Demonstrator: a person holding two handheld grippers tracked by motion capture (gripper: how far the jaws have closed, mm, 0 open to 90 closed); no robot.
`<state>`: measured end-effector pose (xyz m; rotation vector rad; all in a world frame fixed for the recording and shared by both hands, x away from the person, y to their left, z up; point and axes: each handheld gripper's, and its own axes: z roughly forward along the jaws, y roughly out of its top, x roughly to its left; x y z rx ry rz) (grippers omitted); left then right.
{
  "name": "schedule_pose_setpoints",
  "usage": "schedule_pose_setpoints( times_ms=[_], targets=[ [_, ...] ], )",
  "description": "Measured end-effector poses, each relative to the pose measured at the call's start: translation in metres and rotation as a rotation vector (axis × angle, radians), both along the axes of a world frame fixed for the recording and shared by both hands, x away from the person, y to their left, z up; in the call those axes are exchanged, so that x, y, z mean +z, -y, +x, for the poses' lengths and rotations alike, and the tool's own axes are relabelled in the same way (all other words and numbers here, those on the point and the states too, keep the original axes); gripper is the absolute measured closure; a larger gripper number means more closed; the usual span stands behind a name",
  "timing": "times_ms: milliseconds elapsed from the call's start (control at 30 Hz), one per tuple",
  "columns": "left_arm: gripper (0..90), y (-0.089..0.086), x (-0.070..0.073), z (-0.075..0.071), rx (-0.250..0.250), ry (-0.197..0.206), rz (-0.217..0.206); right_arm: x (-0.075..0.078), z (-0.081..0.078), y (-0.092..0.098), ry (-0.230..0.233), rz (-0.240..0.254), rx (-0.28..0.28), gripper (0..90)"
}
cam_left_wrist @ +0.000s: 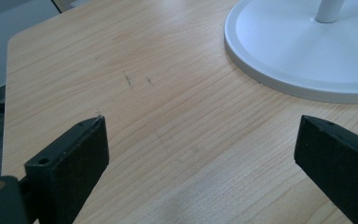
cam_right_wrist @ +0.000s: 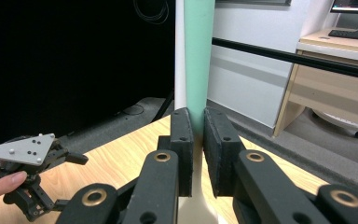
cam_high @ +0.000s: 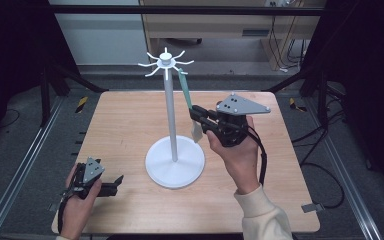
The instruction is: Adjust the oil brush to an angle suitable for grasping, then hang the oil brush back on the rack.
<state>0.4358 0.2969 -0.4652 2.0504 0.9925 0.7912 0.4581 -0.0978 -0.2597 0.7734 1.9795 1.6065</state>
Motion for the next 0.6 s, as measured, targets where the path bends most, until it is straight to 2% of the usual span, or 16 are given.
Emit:
schedule_pose_setpoints(
  times_ms=[400,433,600],
  targets=[
    [2.6,-0.0004,0.0,-0.0005,0.001,-0.002,0.002,-0.0012,0.0028,-0.0006,-0.001,-0.001,-0.006,82.7],
    [2.6,-0.0007,0.0001,-0.0004,0.001,0.0,0.0,-0.0016,0.0035,-0.0013,-0.004,-0.003,-0.003,85.2],
    [2.6,0.0,0.0,-0.0004,-0.001,-0.001,0.0,-0.0029,0.0053,-0.0013,-0.011,-0.008,-0.002,81.5]
  ],
)
